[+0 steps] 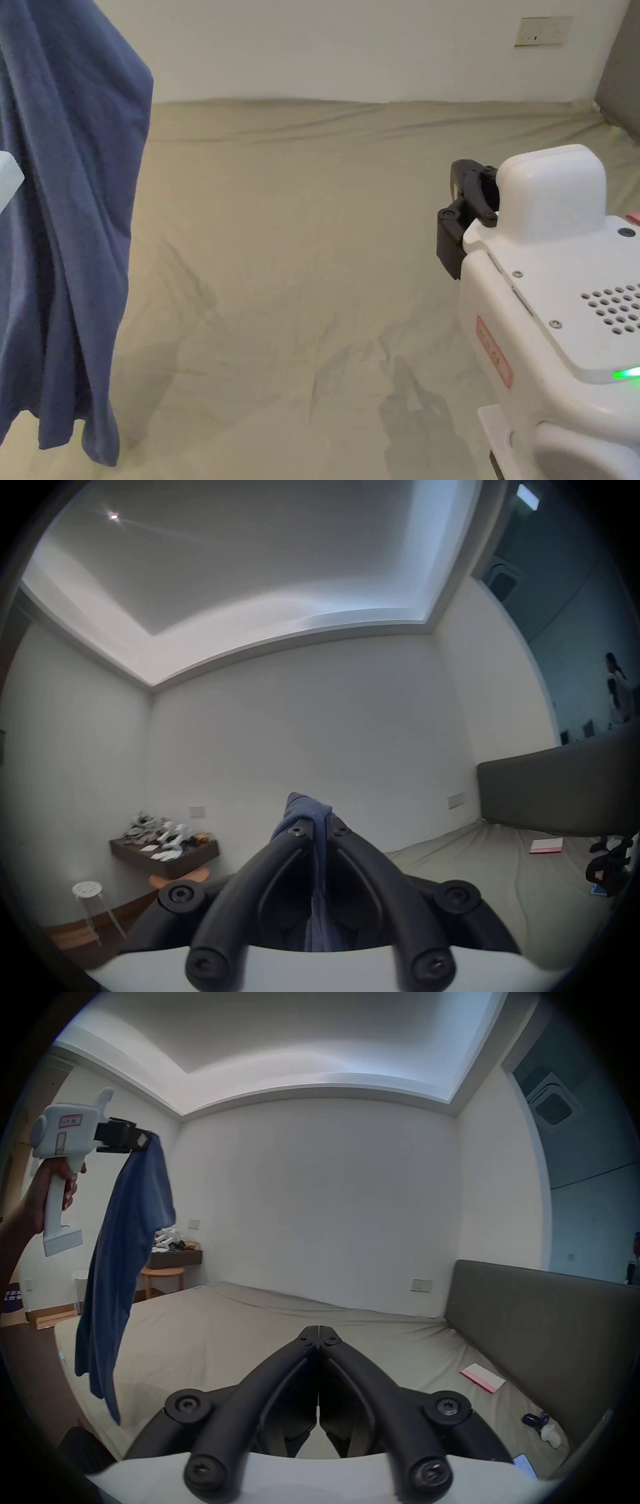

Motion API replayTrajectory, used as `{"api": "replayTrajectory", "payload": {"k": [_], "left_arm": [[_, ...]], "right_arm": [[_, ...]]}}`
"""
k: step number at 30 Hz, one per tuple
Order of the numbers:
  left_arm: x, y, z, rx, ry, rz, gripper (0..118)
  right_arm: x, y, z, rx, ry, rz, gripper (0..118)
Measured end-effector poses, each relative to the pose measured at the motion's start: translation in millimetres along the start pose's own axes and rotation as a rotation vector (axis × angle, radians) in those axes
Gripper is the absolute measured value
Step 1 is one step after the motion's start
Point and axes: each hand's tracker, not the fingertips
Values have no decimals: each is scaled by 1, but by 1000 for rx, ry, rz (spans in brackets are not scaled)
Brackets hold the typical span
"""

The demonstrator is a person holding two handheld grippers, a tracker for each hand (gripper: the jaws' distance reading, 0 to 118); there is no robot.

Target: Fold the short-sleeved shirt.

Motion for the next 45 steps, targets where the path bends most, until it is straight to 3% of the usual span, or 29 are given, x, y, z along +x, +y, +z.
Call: {"api": "replayTrajectory", "payload": {"k": [7, 17, 22, 24, 25, 26, 27, 28, 36, 38, 40, 45], "left_arm": [[126, -49, -72, -117, -274, -46, 3], [345, -290, -128, -690, -617, -315, 3], [394, -362, -106, -775, -638, -425, 4], [404, -371, -99, -804, -662, -411, 25], [407, -372, -98, -822, -667, -402, 45], [408, -372, -98, -836, -667, -387, 83], [407, -369, -97, -844, -659, -367, 107], [399, -366, -95, -831, -643, -332, 118], [280, -268, -63, -645, -422, 30, 114], [241, -239, -48, -572, -340, 75, 108], [209, -212, -31, -501, -261, 89, 94], [154, -160, 20, -375, -124, 69, 23]], "right_arm": [[47, -13, -1, -43, -112, -14, 1], [105, -65, -19, -189, -222, -41, 1], [129, -95, -31, -265, -251, -61, 1], [135, -104, -35, -288, -257, -66, 1], [136, -108, -37, -297, -259, -67, 1], [135, -109, -38, -306, -259, -67, 1], [133, -110, -39, -315, -257, -69, 1], [133, -111, -40, -320, -254, -71, 1], [114, -90, -38, -303, -214, -34, 1], [107, -79, -38, -275, -198, -20, 1], [98, -67, -39, -245, -178, 3, 1], [70, -37, -39, -168, -114, 48, 1]]}}
